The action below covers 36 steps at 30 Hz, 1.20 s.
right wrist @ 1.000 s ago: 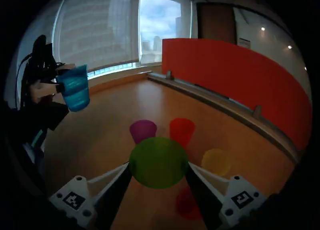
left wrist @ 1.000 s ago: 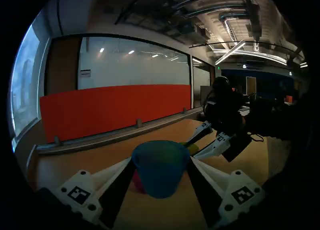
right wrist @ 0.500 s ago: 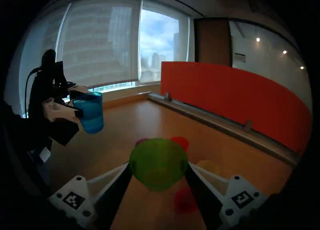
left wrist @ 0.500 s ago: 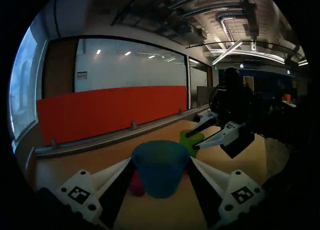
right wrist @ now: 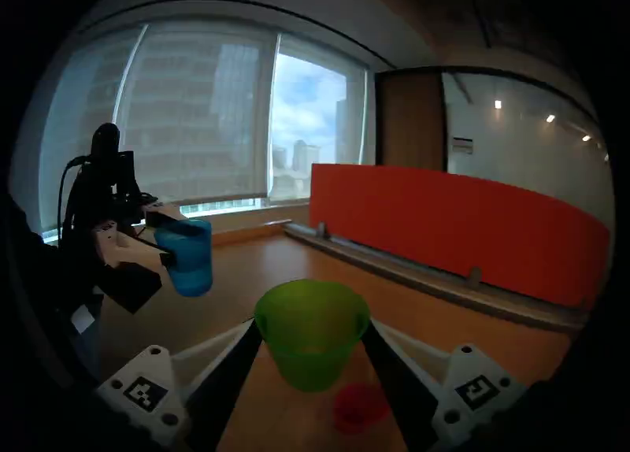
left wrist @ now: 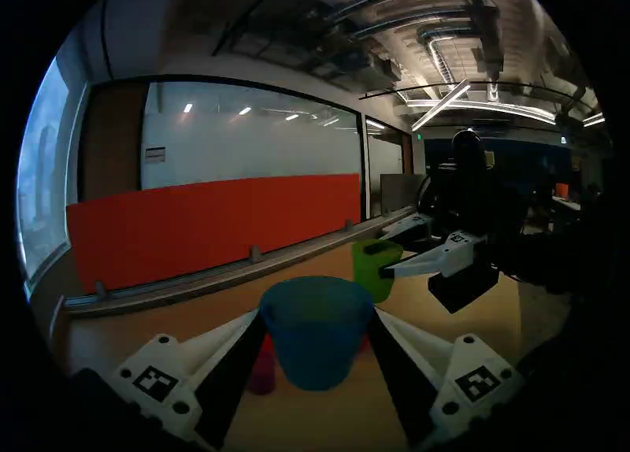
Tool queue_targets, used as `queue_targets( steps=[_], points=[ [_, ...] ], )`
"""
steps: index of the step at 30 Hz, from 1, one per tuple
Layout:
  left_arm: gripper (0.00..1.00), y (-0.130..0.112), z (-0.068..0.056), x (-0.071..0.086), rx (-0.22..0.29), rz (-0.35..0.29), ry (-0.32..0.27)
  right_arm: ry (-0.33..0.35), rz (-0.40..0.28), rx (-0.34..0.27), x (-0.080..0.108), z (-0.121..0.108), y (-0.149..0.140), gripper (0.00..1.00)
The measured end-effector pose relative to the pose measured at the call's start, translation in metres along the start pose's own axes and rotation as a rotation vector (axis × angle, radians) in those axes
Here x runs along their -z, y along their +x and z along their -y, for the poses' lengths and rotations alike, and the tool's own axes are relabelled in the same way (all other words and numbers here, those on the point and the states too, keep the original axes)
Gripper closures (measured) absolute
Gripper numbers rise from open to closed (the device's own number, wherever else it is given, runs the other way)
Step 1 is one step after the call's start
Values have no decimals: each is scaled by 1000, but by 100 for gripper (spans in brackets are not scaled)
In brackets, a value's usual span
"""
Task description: Pour water
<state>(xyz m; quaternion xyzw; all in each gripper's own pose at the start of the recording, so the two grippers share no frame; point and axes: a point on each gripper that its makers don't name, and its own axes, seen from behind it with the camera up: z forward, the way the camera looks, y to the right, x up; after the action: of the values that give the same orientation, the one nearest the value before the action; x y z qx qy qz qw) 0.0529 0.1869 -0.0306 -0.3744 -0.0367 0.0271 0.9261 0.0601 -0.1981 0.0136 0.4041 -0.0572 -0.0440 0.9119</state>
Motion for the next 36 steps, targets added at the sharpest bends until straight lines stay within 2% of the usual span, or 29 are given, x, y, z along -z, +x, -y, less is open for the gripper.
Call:
queue_targets(
  steps=[13, 27, 30, 36],
  points=[
    [14, 4, -5, -6, 9, -10, -4, -3, -69, 22, 11, 3, 18, 8],
    [14, 24, -4, -15, -1, -50, -2, 30, -80, 16, 19, 9, 18, 9],
    [14, 29, -2, -16, -11, -56, -1, 34, -83, 16, 19, 11, 18, 9],
    [14, 39, 2, -18, -69, -62, 16, 53, -94, 4, 20, 19, 19, 9]
  ],
)
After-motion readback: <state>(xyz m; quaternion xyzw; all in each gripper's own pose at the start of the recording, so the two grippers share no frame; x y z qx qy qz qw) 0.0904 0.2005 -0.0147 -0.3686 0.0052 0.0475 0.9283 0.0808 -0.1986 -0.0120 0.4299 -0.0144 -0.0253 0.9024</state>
